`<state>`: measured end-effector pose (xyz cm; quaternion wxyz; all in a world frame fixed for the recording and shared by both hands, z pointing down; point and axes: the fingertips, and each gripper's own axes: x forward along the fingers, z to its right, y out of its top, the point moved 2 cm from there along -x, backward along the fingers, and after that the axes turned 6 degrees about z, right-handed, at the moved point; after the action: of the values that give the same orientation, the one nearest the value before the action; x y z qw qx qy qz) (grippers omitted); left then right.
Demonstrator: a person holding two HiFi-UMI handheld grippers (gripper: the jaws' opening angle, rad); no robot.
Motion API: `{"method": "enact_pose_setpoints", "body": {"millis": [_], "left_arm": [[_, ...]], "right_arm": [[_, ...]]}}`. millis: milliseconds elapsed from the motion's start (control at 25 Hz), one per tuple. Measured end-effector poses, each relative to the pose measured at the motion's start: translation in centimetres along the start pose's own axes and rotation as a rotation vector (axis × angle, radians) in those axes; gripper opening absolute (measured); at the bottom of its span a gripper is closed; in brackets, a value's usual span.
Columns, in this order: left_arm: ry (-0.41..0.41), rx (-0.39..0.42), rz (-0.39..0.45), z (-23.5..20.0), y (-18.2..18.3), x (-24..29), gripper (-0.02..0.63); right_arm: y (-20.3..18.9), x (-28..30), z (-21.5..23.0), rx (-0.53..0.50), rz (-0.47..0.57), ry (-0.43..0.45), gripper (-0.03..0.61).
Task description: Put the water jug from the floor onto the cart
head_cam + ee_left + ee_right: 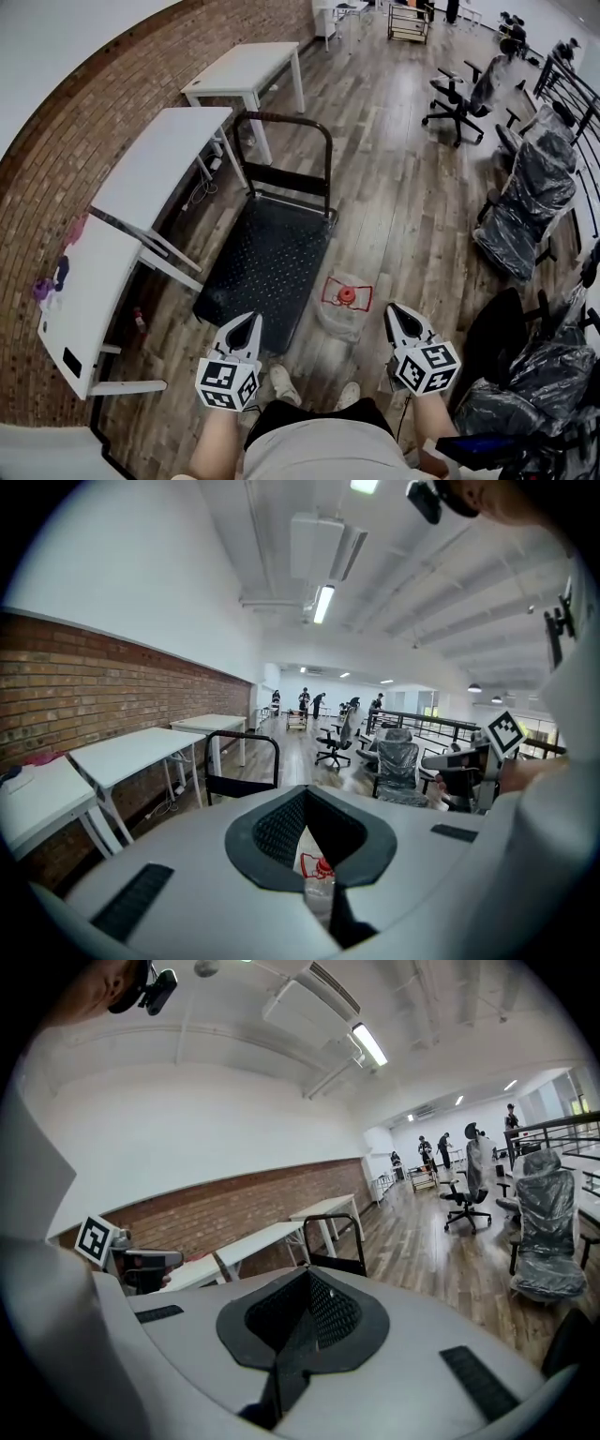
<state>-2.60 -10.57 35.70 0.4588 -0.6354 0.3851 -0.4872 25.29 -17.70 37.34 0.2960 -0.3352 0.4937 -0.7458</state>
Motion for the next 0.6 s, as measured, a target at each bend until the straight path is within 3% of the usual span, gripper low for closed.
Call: {"method": "enact_pose_setpoints", "body": {"millis": [160,320,600], "left_arm": [[-0.052,-0.016,0.023,-2.7,0.9,2.0,0.000],[-0.106,0.022,0.045,-6.1,1.9,3.2,0.000],[-0.107,0.002,0.067,-13.3,2.5,3.3,0.000]], "right_arm": [[1.5,1.7,-1.3,-0.041,0.011,-0.047,0.002],[2.8,4.0,-3.2,-0.076,0.030,-0.096,0.002],[4.4,7.7,-7.2,-0.127,0.049,-0.133,0.002]]}}
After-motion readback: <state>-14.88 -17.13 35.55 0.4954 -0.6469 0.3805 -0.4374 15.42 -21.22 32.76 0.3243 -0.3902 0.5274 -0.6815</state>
